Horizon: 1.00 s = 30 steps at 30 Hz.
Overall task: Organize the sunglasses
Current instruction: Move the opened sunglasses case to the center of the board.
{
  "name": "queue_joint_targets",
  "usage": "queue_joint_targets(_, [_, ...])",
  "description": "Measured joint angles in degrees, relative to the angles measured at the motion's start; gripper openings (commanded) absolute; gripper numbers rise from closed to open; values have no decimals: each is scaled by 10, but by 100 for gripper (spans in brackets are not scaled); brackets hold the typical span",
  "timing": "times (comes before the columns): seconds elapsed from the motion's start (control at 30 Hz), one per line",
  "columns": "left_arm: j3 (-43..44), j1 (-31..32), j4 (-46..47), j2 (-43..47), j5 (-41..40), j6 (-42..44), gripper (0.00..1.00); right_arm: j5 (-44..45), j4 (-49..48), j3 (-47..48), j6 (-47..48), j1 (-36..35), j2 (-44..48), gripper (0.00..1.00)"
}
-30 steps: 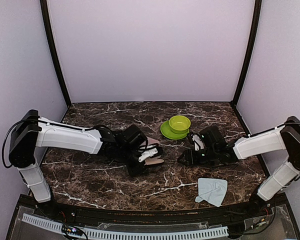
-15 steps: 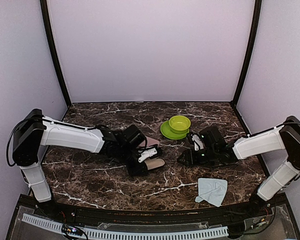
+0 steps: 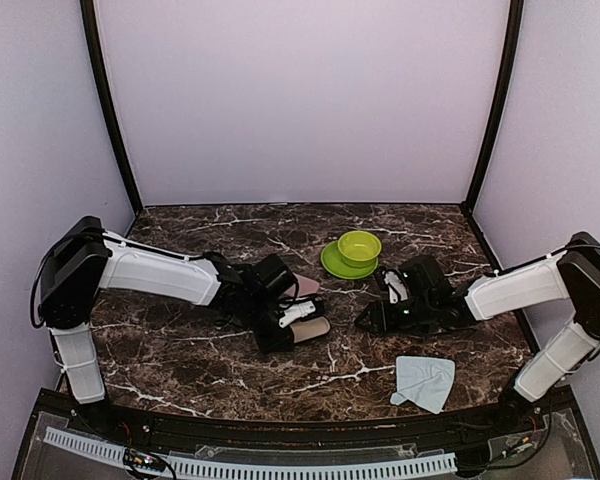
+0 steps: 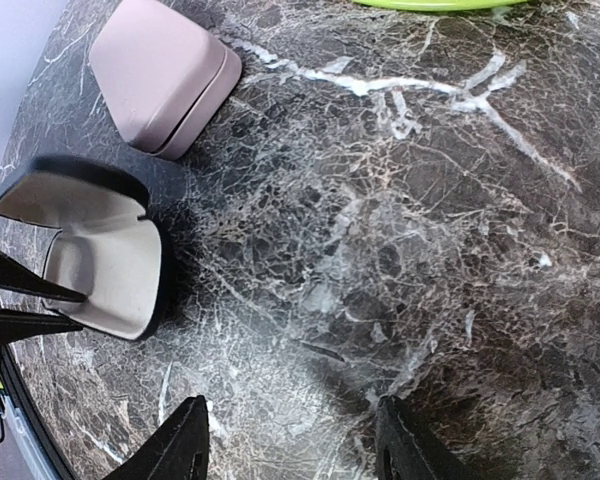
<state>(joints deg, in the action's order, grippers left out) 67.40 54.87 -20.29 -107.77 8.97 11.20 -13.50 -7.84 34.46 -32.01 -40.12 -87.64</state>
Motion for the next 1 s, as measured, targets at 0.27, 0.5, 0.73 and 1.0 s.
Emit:
queue_joint_targets(0.27, [18, -14, -3, -8, -12, 19, 10, 0, 0, 0, 0, 0, 0, 57])
queue_joint_targets(0.5, [20, -24, -3, -14, -22, 41, 14, -2, -4, 0, 0, 0, -5, 57])
queue_joint_targets(0.73, [29, -32, -3, -29, -50, 82, 15, -4, -4, 0, 0, 0, -7, 57])
queue_joint_targets(1.0, [38, -38, -9, -33, -71, 117, 17, -5, -10, 0, 0, 0, -7, 57])
